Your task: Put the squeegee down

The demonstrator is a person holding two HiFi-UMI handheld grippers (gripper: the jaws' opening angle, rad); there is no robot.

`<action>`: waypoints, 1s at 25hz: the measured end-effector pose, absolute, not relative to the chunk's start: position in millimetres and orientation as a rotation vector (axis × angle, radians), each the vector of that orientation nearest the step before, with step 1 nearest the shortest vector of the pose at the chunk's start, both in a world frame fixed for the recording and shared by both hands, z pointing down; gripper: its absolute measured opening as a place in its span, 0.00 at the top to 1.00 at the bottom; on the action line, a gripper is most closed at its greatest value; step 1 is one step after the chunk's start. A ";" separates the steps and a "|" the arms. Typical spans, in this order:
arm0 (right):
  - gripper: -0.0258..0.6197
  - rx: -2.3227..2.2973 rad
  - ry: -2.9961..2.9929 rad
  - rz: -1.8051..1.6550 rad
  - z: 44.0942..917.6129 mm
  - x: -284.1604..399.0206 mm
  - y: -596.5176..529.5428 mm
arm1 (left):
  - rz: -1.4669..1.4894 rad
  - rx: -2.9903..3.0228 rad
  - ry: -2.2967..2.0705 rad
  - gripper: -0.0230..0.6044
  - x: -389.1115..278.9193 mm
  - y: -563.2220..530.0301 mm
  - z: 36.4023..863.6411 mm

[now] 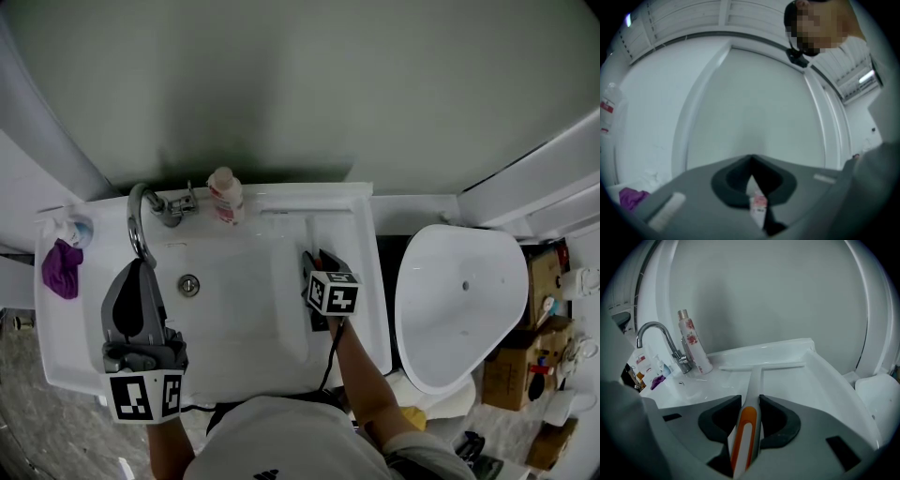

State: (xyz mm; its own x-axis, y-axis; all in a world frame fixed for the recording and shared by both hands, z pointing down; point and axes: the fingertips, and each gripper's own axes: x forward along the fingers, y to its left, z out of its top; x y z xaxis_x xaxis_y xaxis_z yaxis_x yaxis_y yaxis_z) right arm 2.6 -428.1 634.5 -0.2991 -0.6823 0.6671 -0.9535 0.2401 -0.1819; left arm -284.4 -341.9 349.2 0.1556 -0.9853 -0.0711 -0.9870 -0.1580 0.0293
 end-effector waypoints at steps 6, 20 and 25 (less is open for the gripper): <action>0.77 1.482 -2.010 0.782 640.1 1.7 -428.4 | 0.105 -2.370 2.029 0.95 -282.0 -340.9 351.1; 0.73 1.430 -1.993 0.754 641.3 2.0 -423.9 | 0.104 -2.346 2.038 0.95 -272.6 -331.5 344.8; 0.71 1.456 -2.045 0.732 623.9 6.6 -416.4 | 0.108 -2.346 2.028 0.95 -263.0 -326.9 341.7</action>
